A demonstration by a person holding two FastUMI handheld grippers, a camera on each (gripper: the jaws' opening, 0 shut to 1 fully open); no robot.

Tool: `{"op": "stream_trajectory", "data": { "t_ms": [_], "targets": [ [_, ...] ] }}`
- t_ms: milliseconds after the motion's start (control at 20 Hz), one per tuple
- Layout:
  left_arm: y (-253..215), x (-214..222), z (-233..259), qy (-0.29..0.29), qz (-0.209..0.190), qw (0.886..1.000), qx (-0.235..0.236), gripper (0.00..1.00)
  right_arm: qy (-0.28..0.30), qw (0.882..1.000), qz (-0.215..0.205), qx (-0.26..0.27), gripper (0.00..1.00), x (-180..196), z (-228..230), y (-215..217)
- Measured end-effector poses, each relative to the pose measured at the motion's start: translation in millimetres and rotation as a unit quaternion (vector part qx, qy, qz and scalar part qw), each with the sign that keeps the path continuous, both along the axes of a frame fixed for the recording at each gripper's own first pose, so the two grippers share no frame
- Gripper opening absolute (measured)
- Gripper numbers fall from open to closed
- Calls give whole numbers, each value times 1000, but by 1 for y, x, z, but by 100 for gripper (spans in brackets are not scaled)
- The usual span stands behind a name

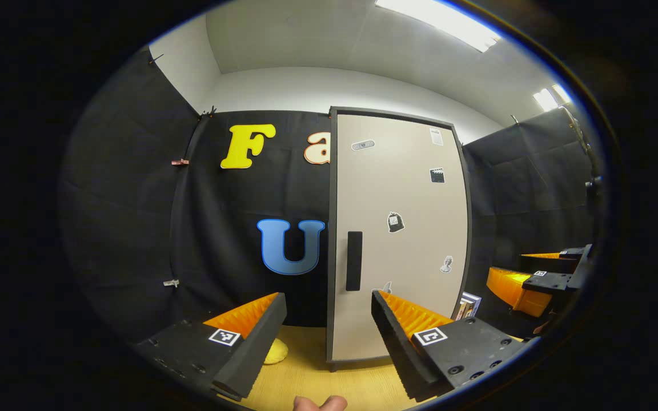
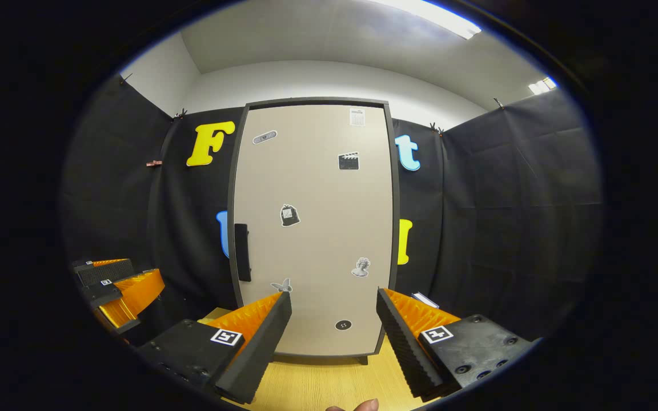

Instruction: Open the cabinet door with the right hand, grasp the bottle in the cabinet with the left hand and place it on the coaster, then close the cabinet door with the right hand.

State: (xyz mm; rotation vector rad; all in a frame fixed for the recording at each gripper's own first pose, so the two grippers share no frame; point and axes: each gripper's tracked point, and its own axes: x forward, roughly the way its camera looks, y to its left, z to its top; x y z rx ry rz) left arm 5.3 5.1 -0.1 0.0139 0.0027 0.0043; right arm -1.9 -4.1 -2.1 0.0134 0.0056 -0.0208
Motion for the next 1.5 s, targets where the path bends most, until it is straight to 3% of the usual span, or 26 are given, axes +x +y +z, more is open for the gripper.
{"op": "stream_trajectory", "data": {
  "t_ms": [850,1500],
  "targets": [
    [1,3,-3,-1,2,1000,1,95,-5,1000,0,-10,97,19,2,11],
    [24,-1,-12,12,41,999,0,95,-13,997,75,15,97,106,8,119]
  ]
}}
